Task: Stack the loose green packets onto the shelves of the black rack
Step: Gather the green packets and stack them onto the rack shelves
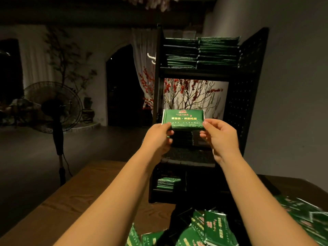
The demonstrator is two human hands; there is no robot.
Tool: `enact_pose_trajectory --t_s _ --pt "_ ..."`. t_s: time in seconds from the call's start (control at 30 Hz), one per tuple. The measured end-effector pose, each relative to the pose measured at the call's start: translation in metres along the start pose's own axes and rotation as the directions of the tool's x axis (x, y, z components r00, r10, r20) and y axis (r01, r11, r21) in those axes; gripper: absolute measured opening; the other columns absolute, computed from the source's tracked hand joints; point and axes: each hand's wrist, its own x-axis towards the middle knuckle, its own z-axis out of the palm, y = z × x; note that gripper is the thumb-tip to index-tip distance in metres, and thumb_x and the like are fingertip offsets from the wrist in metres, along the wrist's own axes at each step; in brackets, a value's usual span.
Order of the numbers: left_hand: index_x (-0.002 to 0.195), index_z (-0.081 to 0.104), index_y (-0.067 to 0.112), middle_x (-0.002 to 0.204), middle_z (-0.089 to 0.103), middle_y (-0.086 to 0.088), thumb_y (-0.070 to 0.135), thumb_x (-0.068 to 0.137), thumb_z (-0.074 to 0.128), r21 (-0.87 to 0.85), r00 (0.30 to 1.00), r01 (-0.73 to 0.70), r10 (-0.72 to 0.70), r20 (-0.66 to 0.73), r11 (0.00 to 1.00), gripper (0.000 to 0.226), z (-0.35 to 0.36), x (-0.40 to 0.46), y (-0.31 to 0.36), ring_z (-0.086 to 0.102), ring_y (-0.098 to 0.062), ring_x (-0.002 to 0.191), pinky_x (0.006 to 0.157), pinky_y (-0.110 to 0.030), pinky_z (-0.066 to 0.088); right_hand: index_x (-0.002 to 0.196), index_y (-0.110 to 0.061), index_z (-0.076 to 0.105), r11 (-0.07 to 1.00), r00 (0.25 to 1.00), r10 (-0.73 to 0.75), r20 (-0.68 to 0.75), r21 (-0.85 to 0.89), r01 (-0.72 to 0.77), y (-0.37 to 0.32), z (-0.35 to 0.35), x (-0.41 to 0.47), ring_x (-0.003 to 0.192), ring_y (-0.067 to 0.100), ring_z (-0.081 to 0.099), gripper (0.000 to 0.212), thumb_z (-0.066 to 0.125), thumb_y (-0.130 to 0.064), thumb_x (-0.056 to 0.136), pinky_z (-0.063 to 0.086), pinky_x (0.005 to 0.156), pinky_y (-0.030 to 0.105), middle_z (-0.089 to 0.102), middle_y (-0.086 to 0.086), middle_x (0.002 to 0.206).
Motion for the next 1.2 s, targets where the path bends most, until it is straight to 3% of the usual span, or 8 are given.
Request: enact_pose_trajectory --t_s 0.37,0.43,0.5,0.57,0.67,0.83,1.03,1.2 --pt "0.101 0.062 0.011 0.091 0.064 0.004 0.023 0.102 0.05 -0.376 0.989 0.139 -0.15 0.002 0.916 0.017 0.019 0.021 0.014 0.045 -0.003 0.05 0.039 -0.013 0.03 0.09 -0.013 0.066 0.978 0.995 0.03 -0.095 -0.202 -0.049 -0.003 0.033 0.057 0.064 0.012 0.06 0.006 0.062 -0.015 0.095 0.056 0.072 0.032 0.066 0.005 0.077" --pt "0.093 0.06 0.013 0.101 0.066 0.003 0.022 0.104 0.047 -0.419 0.988 0.142 -0.152 0.009 0.897 0.02 0.019 0.02 0.01 0.047 -0.002 0.052 0.043 -0.013 0.031 0.091 -0.012 0.066 0.975 0.989 0.105 -0.108 -0.187 -0.124 -0.001 0.034 0.057 0.066 0.014 0.057 0.008 0.06 -0.016 0.095 0.052 0.064 0.029 0.064 0.004 0.077" --pt "0.107 0.062 0.012 0.118 0.065 0.001 0.021 0.104 0.046 -0.456 0.99 0.13 -0.142 0.007 0.88 0.019 0.018 0.022 0.007 0.05 -0.001 0.055 0.042 -0.012 0.034 0.095 -0.008 0.068 0.96 0.983 0.159 -0.09 -0.216 -0.175 0.002 0.033 0.054 0.07 0.017 0.054 0.015 0.058 -0.019 0.094 0.042 0.058 0.03 0.063 0.005 0.08" --pt "0.129 0.058 0.01 0.133 0.061 0.0 0.022 0.104 0.045 -0.464 0.991 0.117 -0.134 -0.003 0.878 0.031 0.017 0.025 0.004 0.053 -0.001 0.063 0.044 -0.012 0.036 0.106 -0.009 0.071 0.945 0.989 0.142 -0.049 -0.291 -0.15 0.006 0.031 0.05 0.086 0.02 0.059 0.024 0.055 -0.024 0.095 0.044 0.067 0.032 0.068 0.003 0.097" --pt "0.12 0.061 0.012 0.13 0.063 0.003 0.021 0.103 0.047 -0.476 0.991 0.101 -0.131 -0.028 0.874 0.024 0.014 0.028 -0.001 0.057 -0.003 0.068 0.047 -0.012 0.039 0.129 -0.012 0.062 0.922 0.997 0.069 0.029 -0.385 -0.053 0.006 0.027 0.041 0.111 0.018 0.054 0.033 0.046 -0.018 0.101 0.044 0.098 0.038 0.062 0.002 0.124" --pt "0.121 0.066 0.016 0.103 0.067 0.001 0.027 0.101 0.051 -0.411 0.993 0.099 -0.118 -0.021 0.906 0.027 0.012 0.022 -0.004 0.057 -0.004 0.068 0.052 -0.015 0.04 0.144 -0.013 0.048 0.885 0.986 0.055 0.159 -0.466 0.026 0.004 0.025 0.036 0.121 0.016 0.046 0.041 0.044 -0.017 0.103 0.04 0.108 0.04 0.048 0.006 0.146" --pt "0.116 0.068 0.028 0.115 0.067 0.01 0.014 0.101 0.05 -0.312 1.0 -0.012 0.014 0.002 0.95 0.028 0.001 0.011 -0.005 0.068 -0.008 0.084 0.062 -0.02 0.043 0.153 -0.016 0.03 0.789 0.976 -0.018 0.216 -0.597 0.147 0.004 0.017 0.023 0.141 0.02 0.035 0.05 0.042 -0.018 0.104 0.028 0.111 0.03 0.034 0.002 0.156" --pt "0.107 0.067 0.022 0.109 0.07 -0.001 0.012 0.096 0.059 -0.075 0.994 -0.105 0.107 0.03 0.992 0.017 -0.015 0.0 -0.01 0.069 -0.01 0.073 0.048 -0.018 0.038 0.115 -0.018 0.062 0.719 0.909 -0.367 0.198 -0.56 0.412 0.008 0.013 -0.007 0.106 0.009 0.055 0.022 0.055 -0.01 0.096 0.041 0.089 0.018 0.06 0.001 0.115"
